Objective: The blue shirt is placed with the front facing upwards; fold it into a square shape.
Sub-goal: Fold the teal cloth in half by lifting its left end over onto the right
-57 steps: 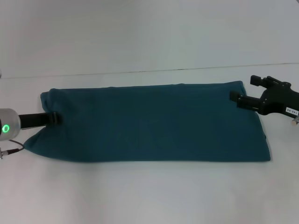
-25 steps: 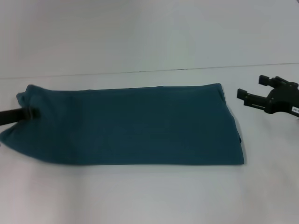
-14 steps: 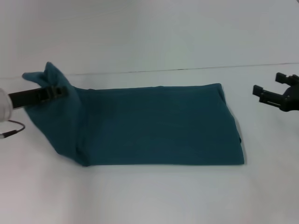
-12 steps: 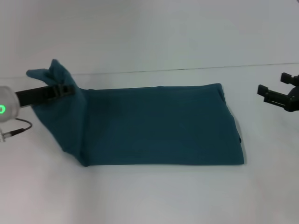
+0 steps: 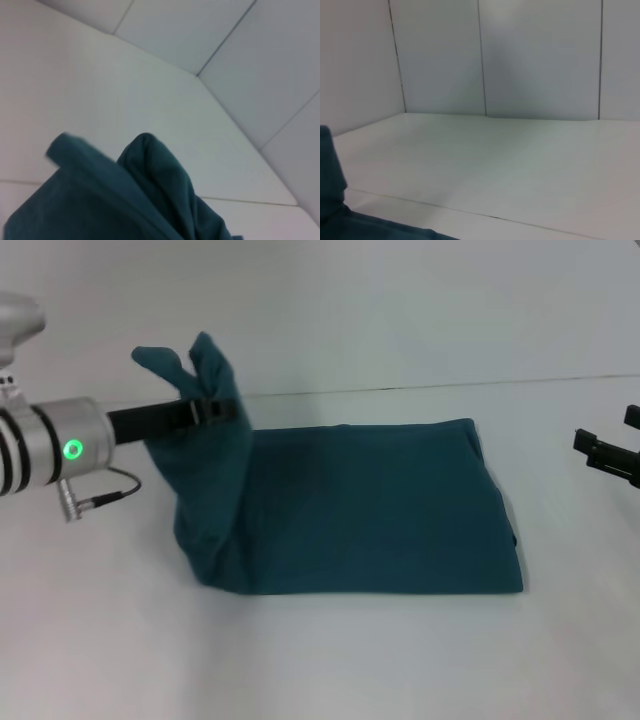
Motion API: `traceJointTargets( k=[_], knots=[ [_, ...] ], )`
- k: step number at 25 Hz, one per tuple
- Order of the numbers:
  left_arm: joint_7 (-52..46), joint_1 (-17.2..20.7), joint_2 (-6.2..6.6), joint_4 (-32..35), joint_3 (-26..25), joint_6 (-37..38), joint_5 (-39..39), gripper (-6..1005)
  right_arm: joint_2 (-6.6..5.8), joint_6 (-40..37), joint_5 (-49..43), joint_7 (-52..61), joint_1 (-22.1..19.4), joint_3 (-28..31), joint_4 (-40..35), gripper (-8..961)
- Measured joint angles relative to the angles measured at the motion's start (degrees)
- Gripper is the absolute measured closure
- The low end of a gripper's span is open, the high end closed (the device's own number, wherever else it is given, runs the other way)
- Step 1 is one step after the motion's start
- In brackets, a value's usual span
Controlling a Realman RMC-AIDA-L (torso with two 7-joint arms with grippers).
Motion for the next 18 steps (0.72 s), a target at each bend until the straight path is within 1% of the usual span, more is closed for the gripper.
traceJointTargets(
  k=[6,9,13,18],
  knots=[
    [-0.34,-1.86,-0.04,-0.66,2.06,-0.2,-3.49,935,0.07,0.0,0.15,-0.65,-0.57,0.61,0.03,11],
    [-0.42,-3.21,-0.05,-2.38,2.29,-0.55,-4.4,935,0.07,0.01,0.54,-1.55,-0.82,0.62,0.39,12],
    [-0.07,-5.29,-0.29,-6.4,2.98,-2.42,-4.83,935,0.15,0.02,0.74,-2.39,-1.08,0.62,0.7,12],
    [0.12,-6.09,-0.32,-9.23,9.5,-7.55,-8.15,935,0.22,0.16,0.8,-2.83,-1.22,0.94,1.16,12]
  ],
)
